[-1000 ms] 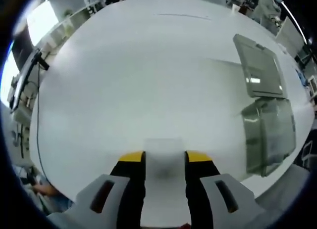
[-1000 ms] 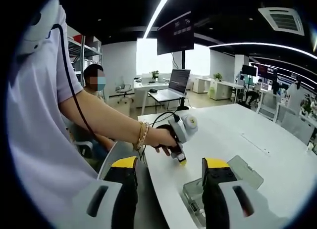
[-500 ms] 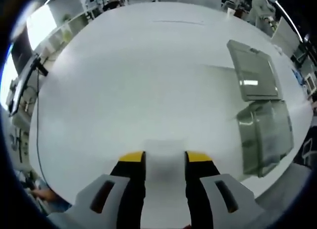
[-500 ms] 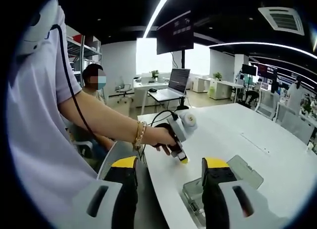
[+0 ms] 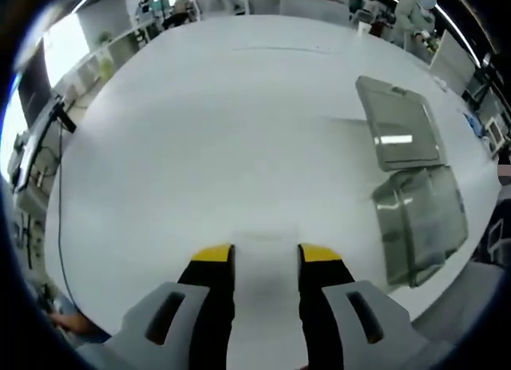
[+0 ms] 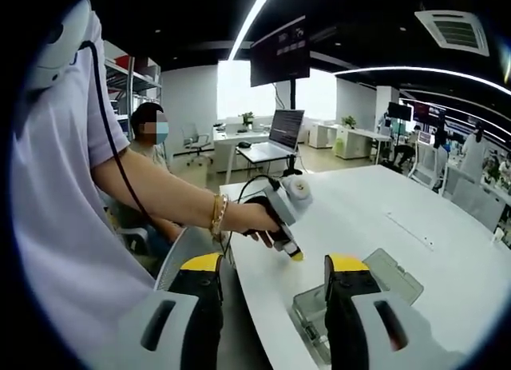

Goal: Insert the divider into the dual guide fixture by aligning both edges with the guide slots and pushing it downward to the bottom, including one-sided entry, uneven engagement, binding, and posture correction.

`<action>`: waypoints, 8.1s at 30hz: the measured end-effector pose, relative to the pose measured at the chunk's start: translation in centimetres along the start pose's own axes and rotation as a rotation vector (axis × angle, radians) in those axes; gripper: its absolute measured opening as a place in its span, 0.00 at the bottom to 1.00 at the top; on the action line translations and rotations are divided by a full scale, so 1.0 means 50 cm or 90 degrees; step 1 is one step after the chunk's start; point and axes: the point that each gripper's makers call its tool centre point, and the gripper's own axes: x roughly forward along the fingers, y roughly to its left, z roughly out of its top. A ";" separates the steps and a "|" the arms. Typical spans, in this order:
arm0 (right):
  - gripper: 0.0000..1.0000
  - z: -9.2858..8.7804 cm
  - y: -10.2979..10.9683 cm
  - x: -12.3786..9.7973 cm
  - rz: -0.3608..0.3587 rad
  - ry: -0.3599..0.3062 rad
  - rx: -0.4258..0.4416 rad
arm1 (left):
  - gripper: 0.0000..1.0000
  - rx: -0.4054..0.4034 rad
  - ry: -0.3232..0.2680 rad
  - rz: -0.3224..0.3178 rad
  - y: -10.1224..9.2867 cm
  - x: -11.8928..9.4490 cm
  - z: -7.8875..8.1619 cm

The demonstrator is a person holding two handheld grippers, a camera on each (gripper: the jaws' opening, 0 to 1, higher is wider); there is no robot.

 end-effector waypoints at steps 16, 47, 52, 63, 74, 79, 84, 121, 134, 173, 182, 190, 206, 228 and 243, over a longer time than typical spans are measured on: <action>0.43 0.004 -0.023 -0.009 -0.021 0.000 0.010 | 0.29 0.014 -0.093 -0.044 -0.029 -0.031 0.037; 0.30 0.045 -0.060 -0.022 -0.094 -0.008 0.029 | 0.29 0.103 -0.290 -0.108 -0.111 -0.171 0.100; 0.26 0.046 -0.071 -0.028 -0.108 -0.012 0.039 | 0.29 0.131 -0.321 -0.117 -0.142 -0.197 0.111; 0.20 0.044 -0.111 -0.048 -0.141 -0.014 0.071 | 0.29 0.175 -0.369 -0.144 -0.209 -0.242 0.129; 0.15 0.007 -0.143 -0.062 -0.158 -0.007 0.127 | 0.29 0.273 -0.419 -0.186 -0.313 -0.288 0.123; 0.14 -0.029 -0.149 -0.057 -0.148 0.003 0.162 | 0.29 0.320 -0.433 -0.229 -0.361 -0.297 0.110; 0.15 -0.061 -0.156 -0.047 -0.125 0.036 0.185 | 0.29 0.366 -0.444 -0.283 -0.399 -0.308 0.104; 0.00 -0.101 -0.185 -0.018 -0.045 0.073 0.411 | 0.29 0.486 -0.471 -0.384 -0.487 -0.344 0.092; 0.00 -0.102 -0.202 -0.012 -0.064 0.049 0.493 | 0.34 0.484 -0.466 -0.392 -0.480 -0.332 0.098; 0.00 -0.073 -0.188 0.023 -0.019 0.053 0.333 | 0.65 0.375 -0.272 -0.429 -0.335 -0.277 0.058; 0.00 -0.070 -0.181 0.027 -0.002 0.060 0.311 | 0.66 0.387 -0.250 -0.429 -0.315 -0.282 0.043; 0.00 -0.063 -0.173 0.039 0.029 0.077 0.273 | 0.66 0.380 -0.247 -0.423 -0.298 -0.289 0.038; 0.00 -0.045 -0.159 0.081 0.104 0.105 0.151 | 0.66 0.388 -0.230 -0.411 -0.262 -0.316 0.022; 0.00 -0.060 -0.151 0.149 0.176 0.181 0.031 | 0.65 0.380 -0.234 -0.416 -0.236 -0.373 0.023; 0.00 -0.096 -0.151 0.204 0.220 0.241 -0.033 | 0.65 0.362 -0.249 -0.414 -0.212 -0.395 0.038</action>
